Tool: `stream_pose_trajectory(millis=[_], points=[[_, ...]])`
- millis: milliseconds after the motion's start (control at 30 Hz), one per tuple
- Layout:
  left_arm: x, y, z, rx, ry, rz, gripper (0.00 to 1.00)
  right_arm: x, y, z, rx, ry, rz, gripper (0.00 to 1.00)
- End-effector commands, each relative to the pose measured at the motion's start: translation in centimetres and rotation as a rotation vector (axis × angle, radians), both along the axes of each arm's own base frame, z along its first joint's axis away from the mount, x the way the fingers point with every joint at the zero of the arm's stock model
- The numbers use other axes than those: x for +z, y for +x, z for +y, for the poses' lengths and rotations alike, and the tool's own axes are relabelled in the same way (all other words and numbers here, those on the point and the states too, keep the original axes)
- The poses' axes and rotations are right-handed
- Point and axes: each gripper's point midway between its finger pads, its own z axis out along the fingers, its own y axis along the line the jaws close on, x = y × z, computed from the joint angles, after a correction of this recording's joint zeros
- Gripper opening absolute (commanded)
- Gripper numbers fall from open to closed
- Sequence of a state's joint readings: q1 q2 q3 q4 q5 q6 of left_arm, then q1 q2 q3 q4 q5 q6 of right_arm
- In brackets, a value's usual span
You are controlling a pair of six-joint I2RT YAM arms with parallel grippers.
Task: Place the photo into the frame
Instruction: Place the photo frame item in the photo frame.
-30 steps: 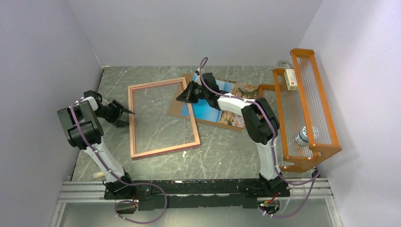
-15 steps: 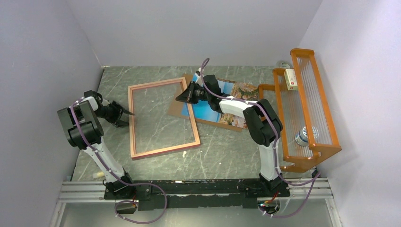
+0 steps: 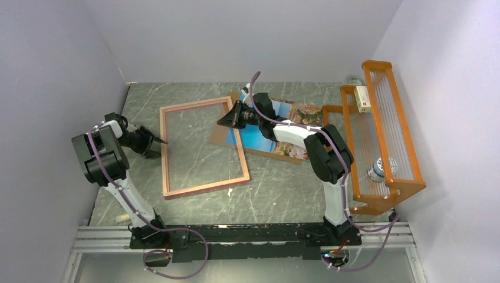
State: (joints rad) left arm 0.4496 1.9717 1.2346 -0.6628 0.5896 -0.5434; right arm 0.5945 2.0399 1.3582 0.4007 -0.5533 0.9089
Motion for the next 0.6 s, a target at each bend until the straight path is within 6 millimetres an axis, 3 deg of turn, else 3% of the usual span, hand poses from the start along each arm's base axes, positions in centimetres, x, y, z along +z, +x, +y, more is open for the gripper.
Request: stream_pose_trajectory(millis=[0, 533, 567], points=[[-4.0, -2.1, 0.3, -0.031, 0.093, 0.115, 0.62, 3.0, 1.1, 0.5, -0.020, 0.039, -0.078, 0.00], [-4.3, -2.1, 0.2, -0.041, 0.083, 0.129, 0.62, -0.9, 2.4, 0.6, -0.047, -0.045, 0.045, 0.00], [-4.3, -2.1, 0.2, -0.042, 0.083, 0.129, 0.62, -1.0, 2.4, 0.5, -0.051, -0.050, 0.047, 0.04]])
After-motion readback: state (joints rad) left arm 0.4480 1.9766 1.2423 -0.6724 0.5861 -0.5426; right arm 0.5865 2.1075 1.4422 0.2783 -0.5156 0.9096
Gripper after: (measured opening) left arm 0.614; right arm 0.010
